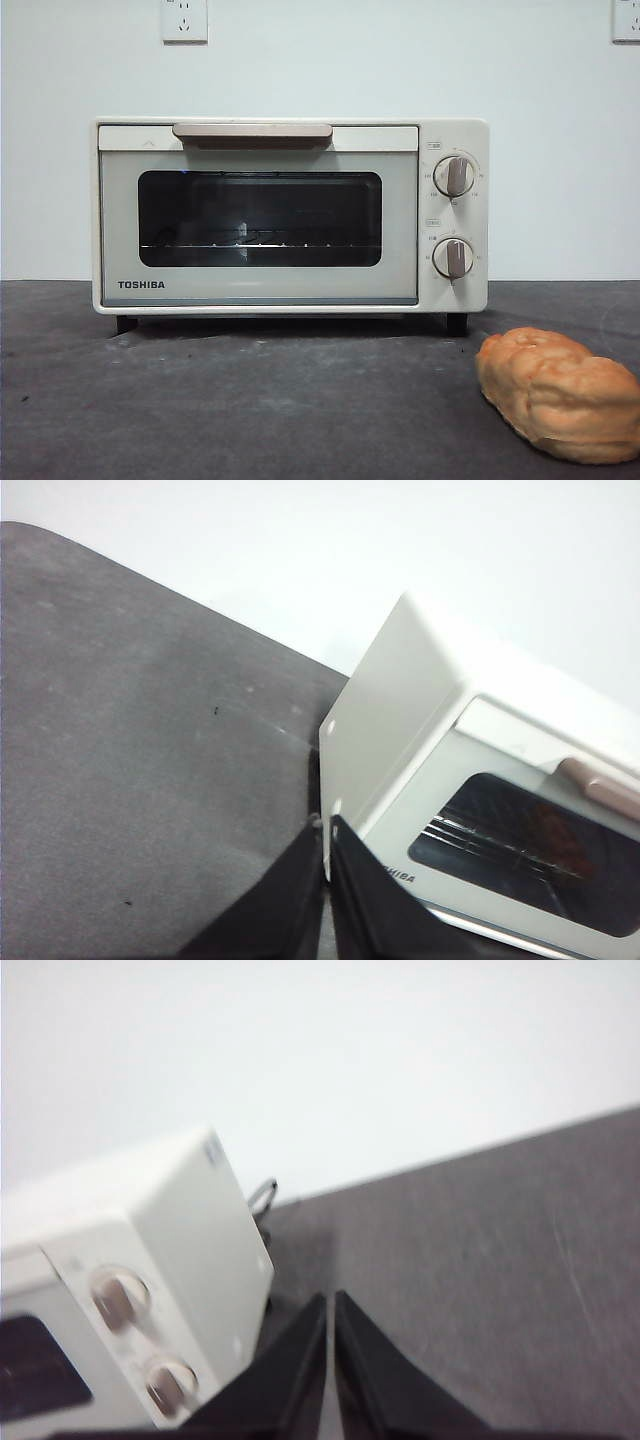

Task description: The left arm flap open the oven, the right arm pick bread and place it into oven, the left arm flap close the oven

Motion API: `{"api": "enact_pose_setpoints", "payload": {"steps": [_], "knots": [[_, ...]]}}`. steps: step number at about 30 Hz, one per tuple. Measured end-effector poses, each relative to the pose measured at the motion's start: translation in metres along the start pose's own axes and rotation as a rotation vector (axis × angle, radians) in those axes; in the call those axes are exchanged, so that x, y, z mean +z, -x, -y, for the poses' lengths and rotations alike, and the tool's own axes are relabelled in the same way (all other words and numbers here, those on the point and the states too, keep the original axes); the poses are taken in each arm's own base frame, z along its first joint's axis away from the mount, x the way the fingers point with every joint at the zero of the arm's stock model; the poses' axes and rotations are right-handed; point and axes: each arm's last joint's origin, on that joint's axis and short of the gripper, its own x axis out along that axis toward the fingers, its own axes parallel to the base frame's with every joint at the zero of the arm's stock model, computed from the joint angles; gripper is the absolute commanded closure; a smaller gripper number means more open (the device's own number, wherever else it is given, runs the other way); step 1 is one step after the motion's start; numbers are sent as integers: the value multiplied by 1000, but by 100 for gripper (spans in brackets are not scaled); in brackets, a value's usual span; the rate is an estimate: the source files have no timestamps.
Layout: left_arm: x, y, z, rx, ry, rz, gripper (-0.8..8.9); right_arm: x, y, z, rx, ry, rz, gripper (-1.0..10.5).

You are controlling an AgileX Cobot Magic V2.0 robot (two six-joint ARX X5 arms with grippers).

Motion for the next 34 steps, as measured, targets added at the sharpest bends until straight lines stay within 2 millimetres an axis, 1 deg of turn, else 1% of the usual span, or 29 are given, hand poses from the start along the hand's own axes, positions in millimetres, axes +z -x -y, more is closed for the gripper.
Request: {"api": "enact_pose_setpoints", "payload": {"steps": [5,8,9,13,18,27,30,34], "knots": [[26,7,15,-15,-19,-30,798,31,11,-12,15,8,41,937],[44,11,25,-38,-52,-44,798,49,15,-20,37,28,16,937],[51,12,29,-46,-72,-59,798,54,15,-23,52,40,-10,937],[67,9,40,-75,-134,-151,798,69,10,-30,104,84,-133,937],[83,0,51,-139,-204,-303,798,85,-4,-39,191,127,-313,937],[98,-15,63,-261,-275,-557,798,101,-33,-49,308,138,-623,937],[99,-16,67,-296,-290,-616,798,102,-37,-52,339,139,-732,937],[96,-14,68,-313,-305,-665,798,99,-38,-56,375,155,-826,937]]}}
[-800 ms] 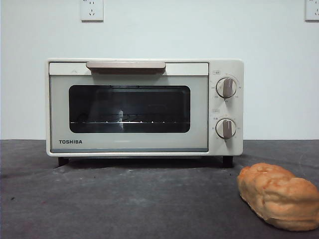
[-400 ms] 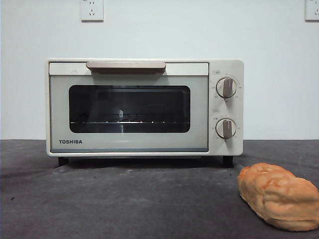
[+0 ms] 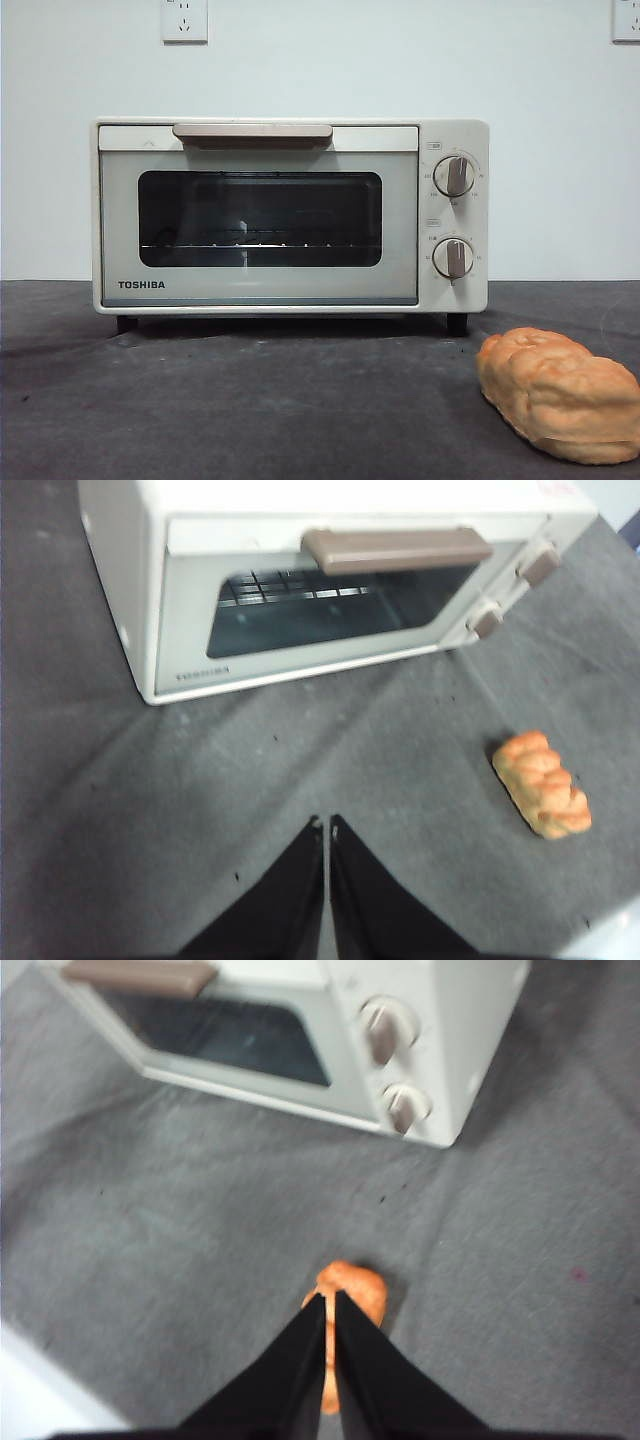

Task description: The left arm flap open the oven, the right arm pick bread and place it into oven, the left arm flap close the oven

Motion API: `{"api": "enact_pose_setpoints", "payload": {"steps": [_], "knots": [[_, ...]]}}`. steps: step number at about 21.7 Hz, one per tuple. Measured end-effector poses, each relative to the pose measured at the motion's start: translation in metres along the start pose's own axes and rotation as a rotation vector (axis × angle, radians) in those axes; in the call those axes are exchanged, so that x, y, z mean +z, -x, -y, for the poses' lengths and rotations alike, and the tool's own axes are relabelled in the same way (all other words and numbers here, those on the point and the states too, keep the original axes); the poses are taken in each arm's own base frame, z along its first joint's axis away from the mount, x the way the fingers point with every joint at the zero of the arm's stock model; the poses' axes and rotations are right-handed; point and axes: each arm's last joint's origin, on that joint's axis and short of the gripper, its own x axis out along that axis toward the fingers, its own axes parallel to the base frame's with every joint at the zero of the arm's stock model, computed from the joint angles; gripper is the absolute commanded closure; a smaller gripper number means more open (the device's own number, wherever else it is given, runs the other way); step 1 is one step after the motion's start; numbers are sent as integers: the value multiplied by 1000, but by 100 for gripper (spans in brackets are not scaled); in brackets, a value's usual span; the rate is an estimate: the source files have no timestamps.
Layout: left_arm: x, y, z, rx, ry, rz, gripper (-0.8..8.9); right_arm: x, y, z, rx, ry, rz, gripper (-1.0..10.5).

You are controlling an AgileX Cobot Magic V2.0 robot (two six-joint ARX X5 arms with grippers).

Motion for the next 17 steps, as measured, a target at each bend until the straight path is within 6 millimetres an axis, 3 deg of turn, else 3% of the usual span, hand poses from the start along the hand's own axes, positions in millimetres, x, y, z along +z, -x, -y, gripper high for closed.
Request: {"api": "enact_pose_setpoints", "payload": {"steps": [6,9,11,17], "knots": [[-3,0,1,-5,-4,-25,798,0,-2,-2,17,27,-10,927],[-3,0,1,-5,-4,-24,798,0,-2,-2,17,28,-11,741],[-3,0,1,-5,-4,-24,798,0,-2,-2,17,27,-11,539],[-3,0,1,-5,-4,-24,798,0,-3,-4,32,-3,-18,510]]}}
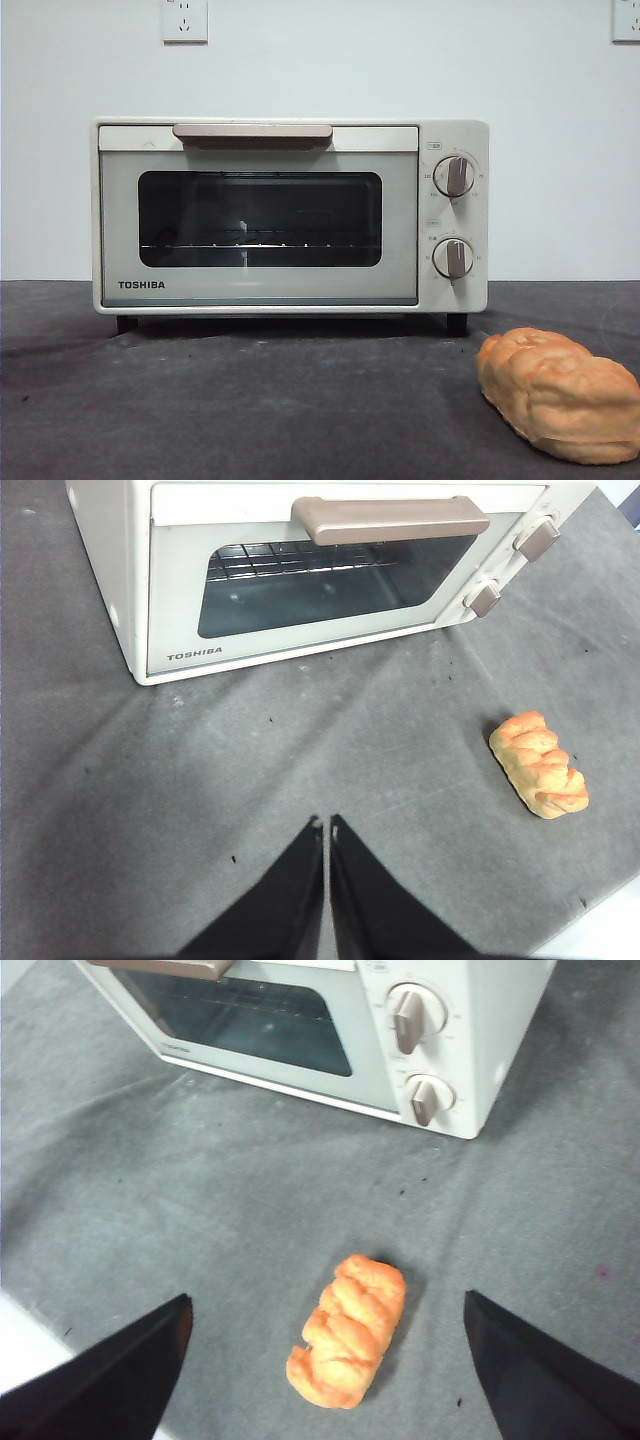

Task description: The left arm flap open the oven, the right arm pick bread and place it into oven, the left arm flap close the oven

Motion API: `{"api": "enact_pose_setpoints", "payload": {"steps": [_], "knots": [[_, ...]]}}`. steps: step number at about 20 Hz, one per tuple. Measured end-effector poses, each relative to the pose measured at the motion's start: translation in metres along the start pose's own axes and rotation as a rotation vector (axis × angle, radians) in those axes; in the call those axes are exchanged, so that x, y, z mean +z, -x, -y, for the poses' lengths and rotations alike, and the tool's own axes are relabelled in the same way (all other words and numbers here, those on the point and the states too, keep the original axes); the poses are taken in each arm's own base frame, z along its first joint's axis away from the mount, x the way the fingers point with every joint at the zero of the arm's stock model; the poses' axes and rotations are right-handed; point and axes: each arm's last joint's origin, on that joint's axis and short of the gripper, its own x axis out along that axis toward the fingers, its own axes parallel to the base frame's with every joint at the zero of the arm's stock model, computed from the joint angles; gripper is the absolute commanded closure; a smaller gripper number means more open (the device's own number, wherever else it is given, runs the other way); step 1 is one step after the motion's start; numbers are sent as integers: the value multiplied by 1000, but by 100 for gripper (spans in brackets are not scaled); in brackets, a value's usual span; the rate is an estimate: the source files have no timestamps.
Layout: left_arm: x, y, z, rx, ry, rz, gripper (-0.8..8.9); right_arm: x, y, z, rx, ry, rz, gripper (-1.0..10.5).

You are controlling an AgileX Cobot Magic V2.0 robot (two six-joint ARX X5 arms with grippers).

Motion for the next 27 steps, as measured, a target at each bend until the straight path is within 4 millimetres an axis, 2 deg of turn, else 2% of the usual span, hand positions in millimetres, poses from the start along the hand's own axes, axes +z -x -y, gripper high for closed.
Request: {"api": "enact_pose_setpoints", "payload": {"steps": [6,12,17,23,27], "knots": [[0,0,0,0,0,0,798,-3,-13,1,20,-57,-45,509],[0,0,0,0,0,0,798,-36,-61,10,52,-129,-113,509],[0,0,0,0,0,0,798,-69,-99,8,-41,-157,-163,508],[0,0,0,-2,-1,0,798,-72,-135,-4,-155,-115,-189,507],[0,0,0,-1,-1,0,798,-77,-161,-5,-217,-98,-231,507]]}}
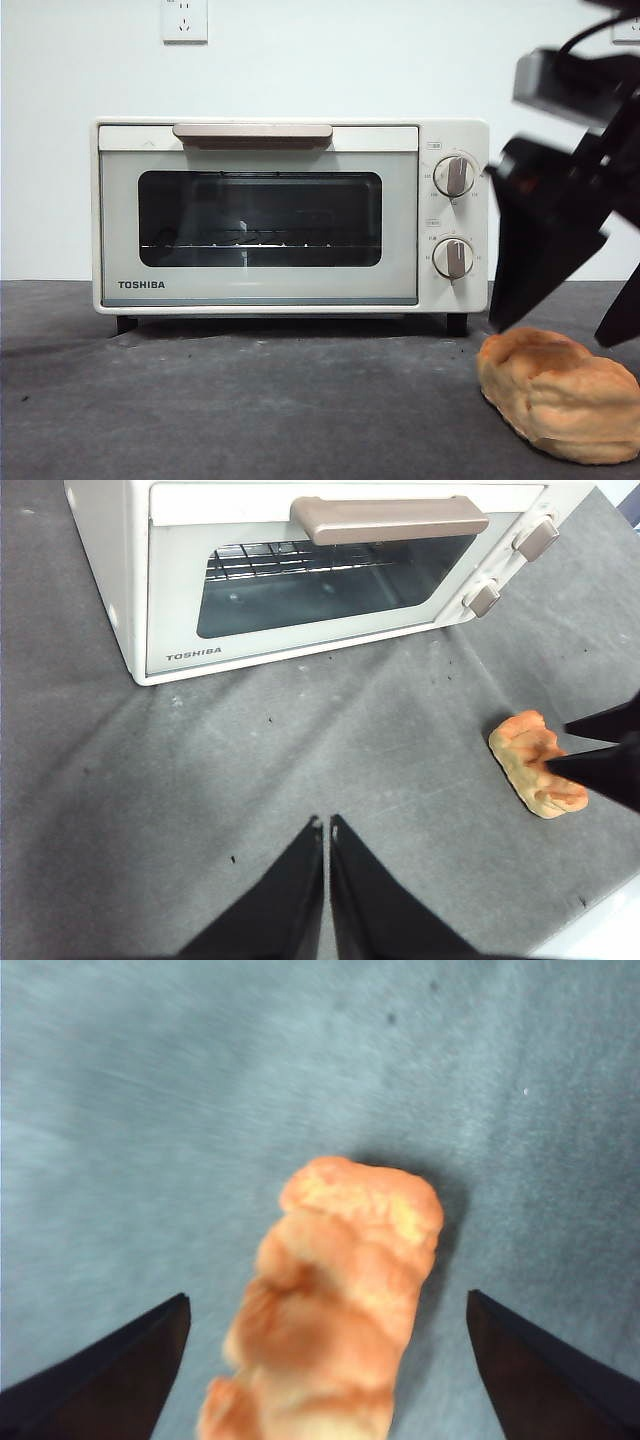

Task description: The left arm flap open the oven, the right arm pick bread and place it into oven, the left arm flap close the oven

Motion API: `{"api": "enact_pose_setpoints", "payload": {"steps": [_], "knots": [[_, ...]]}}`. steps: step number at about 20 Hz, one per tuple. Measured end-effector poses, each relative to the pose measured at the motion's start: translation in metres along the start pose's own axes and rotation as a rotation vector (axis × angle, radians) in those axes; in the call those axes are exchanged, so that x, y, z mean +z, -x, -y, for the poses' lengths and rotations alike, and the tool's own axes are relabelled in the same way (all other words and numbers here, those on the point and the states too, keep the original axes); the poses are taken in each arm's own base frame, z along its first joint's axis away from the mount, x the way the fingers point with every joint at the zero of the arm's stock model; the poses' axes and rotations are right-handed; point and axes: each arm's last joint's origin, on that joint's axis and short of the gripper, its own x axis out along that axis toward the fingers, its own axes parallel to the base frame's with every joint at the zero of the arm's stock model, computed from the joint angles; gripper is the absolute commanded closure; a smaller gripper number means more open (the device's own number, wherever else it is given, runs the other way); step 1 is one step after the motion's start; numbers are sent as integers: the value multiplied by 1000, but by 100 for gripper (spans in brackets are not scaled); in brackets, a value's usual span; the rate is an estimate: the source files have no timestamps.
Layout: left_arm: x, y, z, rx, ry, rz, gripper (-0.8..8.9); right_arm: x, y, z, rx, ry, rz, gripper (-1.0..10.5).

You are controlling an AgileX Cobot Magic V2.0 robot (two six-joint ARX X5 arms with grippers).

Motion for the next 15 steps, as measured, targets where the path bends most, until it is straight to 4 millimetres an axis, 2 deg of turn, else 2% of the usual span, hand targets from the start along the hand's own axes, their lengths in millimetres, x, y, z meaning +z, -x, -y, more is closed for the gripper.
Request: {"api": "enact_pose_setpoints", "payload": {"steps": [6,11,15], "knots": [[0,0,0,0,0,0,798,0,-24,-2,-24,1,-43,518],[0,0,0,0,0,0,798,-2,-31,-2,-35,1,-70,732],[0,0,0,0,0,1,798,-2,-30,-2,-32,1,-70,755]]}}
